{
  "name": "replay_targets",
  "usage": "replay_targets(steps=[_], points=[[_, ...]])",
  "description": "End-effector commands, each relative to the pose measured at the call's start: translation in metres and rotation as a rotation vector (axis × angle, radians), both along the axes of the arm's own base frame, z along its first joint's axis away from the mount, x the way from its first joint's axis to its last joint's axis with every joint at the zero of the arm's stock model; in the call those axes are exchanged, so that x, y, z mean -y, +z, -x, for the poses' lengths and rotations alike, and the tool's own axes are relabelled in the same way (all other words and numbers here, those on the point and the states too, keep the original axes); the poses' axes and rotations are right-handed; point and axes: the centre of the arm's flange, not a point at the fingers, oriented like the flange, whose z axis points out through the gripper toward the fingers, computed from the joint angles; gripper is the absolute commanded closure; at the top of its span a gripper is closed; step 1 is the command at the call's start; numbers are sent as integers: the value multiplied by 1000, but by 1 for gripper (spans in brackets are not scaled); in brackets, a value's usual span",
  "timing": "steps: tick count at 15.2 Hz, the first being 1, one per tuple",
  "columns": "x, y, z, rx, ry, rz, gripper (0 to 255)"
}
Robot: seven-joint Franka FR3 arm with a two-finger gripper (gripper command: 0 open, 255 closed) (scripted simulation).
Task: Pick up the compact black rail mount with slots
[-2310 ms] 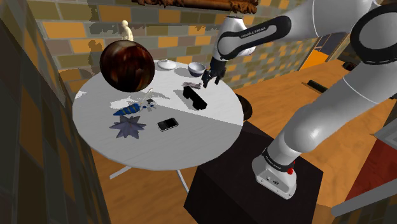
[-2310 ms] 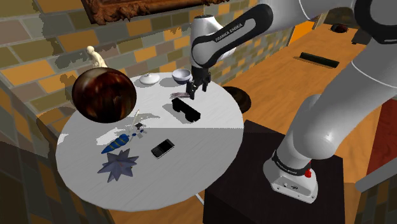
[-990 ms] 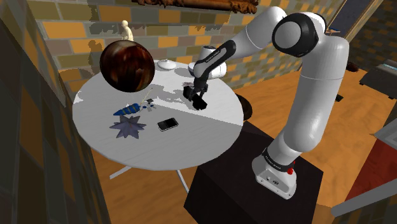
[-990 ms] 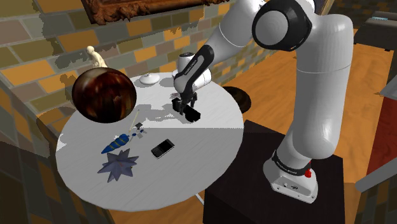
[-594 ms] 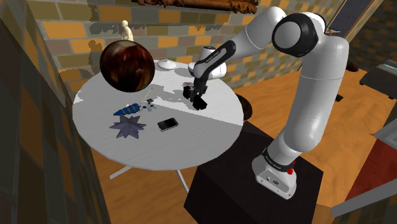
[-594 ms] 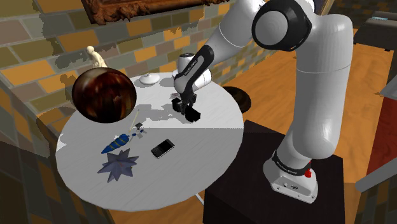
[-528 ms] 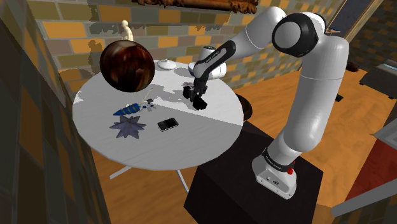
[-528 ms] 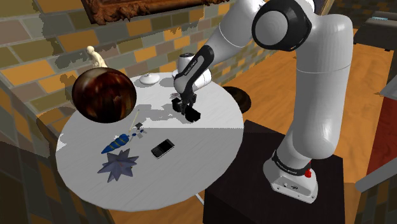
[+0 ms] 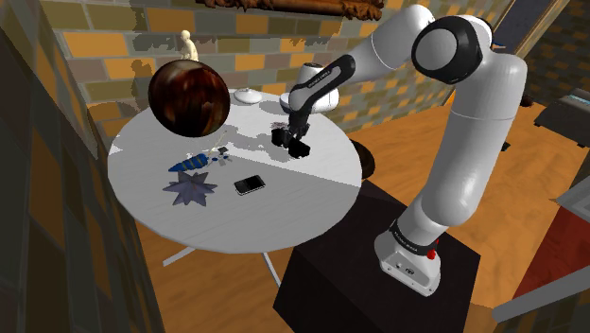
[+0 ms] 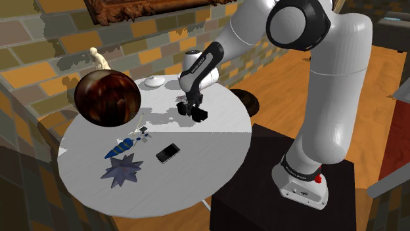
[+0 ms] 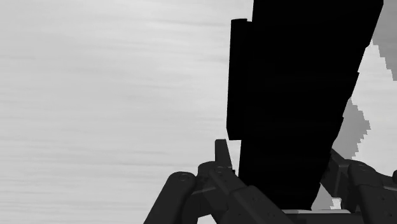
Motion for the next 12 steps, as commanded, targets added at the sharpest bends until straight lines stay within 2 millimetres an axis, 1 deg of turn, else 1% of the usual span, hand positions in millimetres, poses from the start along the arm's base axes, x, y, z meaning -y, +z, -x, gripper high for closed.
replay_targets(steps=[1, 10, 12], points=[[1, 10, -1, 0, 0, 0, 255], [1, 58, -1, 0, 0, 0, 255], [1, 59, -1, 0, 0, 0, 255]])
